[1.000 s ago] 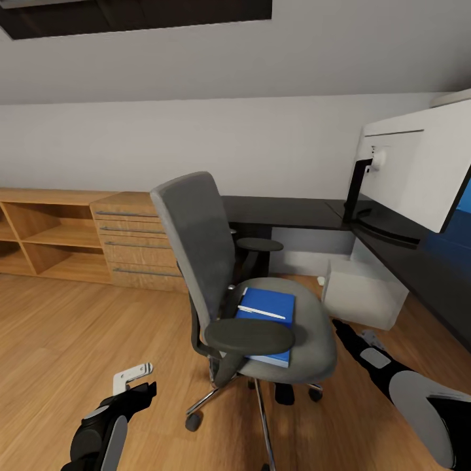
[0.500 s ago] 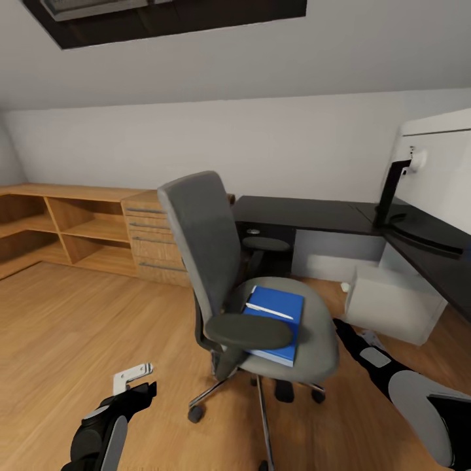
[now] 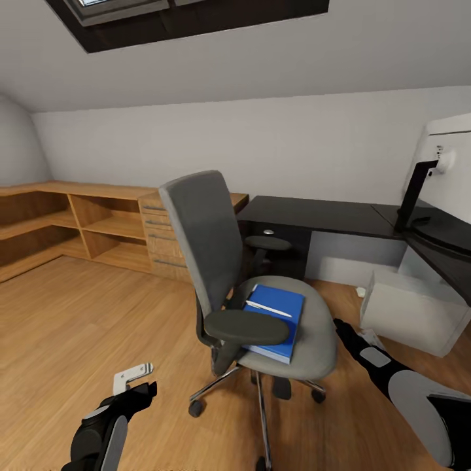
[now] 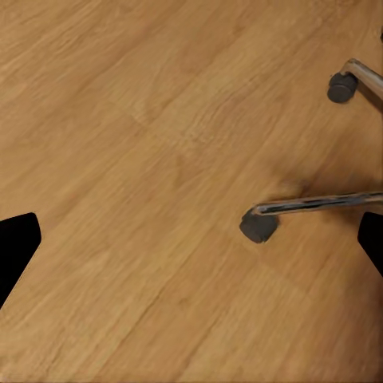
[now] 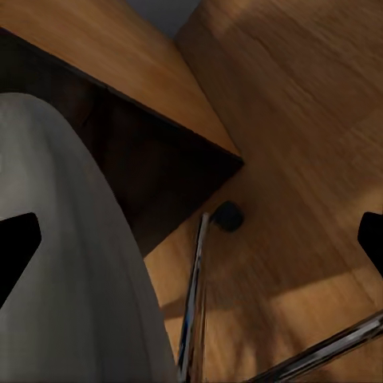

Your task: In the bedroom, organize the workspace by keeping the computer under the desk, ensuring the monitor is on the desk, placing the keyboard on the desk next to the monitor, placing the mouse on the desk next to the keyboard, moving the folder from the swivel chair onto the desk next to the mouse, stacking the notebook on top of the folder with the pen on top of the notebook, and positioning the swivel chair next to the desk.

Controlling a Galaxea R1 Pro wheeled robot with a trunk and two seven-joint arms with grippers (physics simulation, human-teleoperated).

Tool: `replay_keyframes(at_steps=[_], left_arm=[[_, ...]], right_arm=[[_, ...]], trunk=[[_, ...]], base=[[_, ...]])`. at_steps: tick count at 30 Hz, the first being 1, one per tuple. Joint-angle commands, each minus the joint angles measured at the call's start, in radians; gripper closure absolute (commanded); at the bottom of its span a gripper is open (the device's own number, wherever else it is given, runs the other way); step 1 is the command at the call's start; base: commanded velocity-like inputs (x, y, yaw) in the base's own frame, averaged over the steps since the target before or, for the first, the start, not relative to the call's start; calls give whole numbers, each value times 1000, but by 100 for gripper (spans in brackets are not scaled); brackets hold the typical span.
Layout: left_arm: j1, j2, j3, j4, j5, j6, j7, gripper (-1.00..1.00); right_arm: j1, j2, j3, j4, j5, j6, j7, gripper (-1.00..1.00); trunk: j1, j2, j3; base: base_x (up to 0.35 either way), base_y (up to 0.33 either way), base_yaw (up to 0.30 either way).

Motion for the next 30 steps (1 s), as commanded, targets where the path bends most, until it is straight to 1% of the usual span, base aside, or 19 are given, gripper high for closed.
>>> replay_keyframes(at_steps=[1, 30], left_arm=[[-1, -1, 1, -1, 10, 3, 7, -100], [-1, -1, 0, -1, 10, 3, 7, -100]], right_arm=[[0, 0, 29, 4, 4, -2, 7, -100], [0, -1, 30, 2, 4, -2, 13, -100]], trunk=[[0, 0, -1], [0, 0, -1]], base=[[0, 0, 226], [0, 0, 275]])
